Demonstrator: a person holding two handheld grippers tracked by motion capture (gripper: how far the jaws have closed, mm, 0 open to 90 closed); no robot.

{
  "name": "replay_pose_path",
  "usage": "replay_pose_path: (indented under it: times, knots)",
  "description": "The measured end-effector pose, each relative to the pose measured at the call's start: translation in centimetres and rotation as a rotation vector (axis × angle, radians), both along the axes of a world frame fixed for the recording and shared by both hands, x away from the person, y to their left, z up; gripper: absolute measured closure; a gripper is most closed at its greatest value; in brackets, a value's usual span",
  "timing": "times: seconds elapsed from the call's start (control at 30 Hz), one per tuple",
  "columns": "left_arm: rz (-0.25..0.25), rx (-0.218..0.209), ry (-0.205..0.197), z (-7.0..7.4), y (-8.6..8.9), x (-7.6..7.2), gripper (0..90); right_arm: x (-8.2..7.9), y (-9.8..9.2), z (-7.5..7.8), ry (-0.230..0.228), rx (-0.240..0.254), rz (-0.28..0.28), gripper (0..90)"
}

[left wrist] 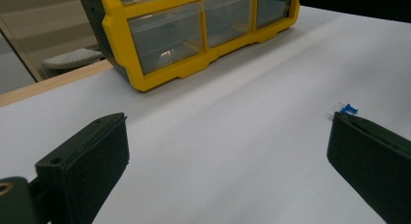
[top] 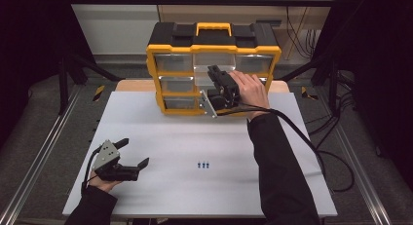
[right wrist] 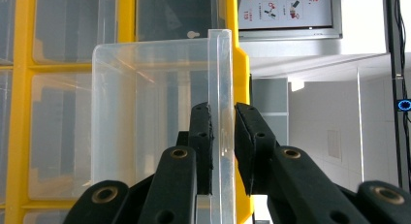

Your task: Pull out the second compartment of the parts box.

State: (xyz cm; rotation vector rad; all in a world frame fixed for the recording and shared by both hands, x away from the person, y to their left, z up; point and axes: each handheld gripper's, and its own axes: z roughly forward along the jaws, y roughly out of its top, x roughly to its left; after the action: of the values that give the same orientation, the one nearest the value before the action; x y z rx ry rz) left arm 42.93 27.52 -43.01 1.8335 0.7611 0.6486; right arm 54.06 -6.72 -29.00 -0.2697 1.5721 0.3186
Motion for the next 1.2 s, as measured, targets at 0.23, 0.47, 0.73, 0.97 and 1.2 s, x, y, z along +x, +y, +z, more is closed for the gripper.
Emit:
replay_pose_path:
  times: [0.23, 0.47, 0.73, 0.97, 1.2]
  knots:
    - [0.001, 0.001, 0.001, 0.0, 0.0, 0.0, 1.0, -0.5, 0.0, 0.0, 0.002, -0.006, 0.005, 78.1]
    - [0.001, 0.005, 0.003, -0.1, 0.0, 0.0, 1.0, -1.2, -0.1, 0.1, 0.007, -0.01, 0.009, 78.1]
    - [0.001, 0.005, 0.005, -0.1, -0.1, 0.0, 1.0, -1.8, -0.1, 0.2, 0.011, -0.015, 0.016, 78.1]
    - [0.001, 0.008, 0.006, -0.1, -0.1, 0.1, 1.0, -2.4, -0.2, 0.2, 0.017, -0.017, 0.018, 78.0]
    - [0.0, 0.009, 0.007, -0.1, -0.1, 0.1, 1.0, -2.9, -0.3, 0.2, 0.026, -0.019, 0.02, 77.7]
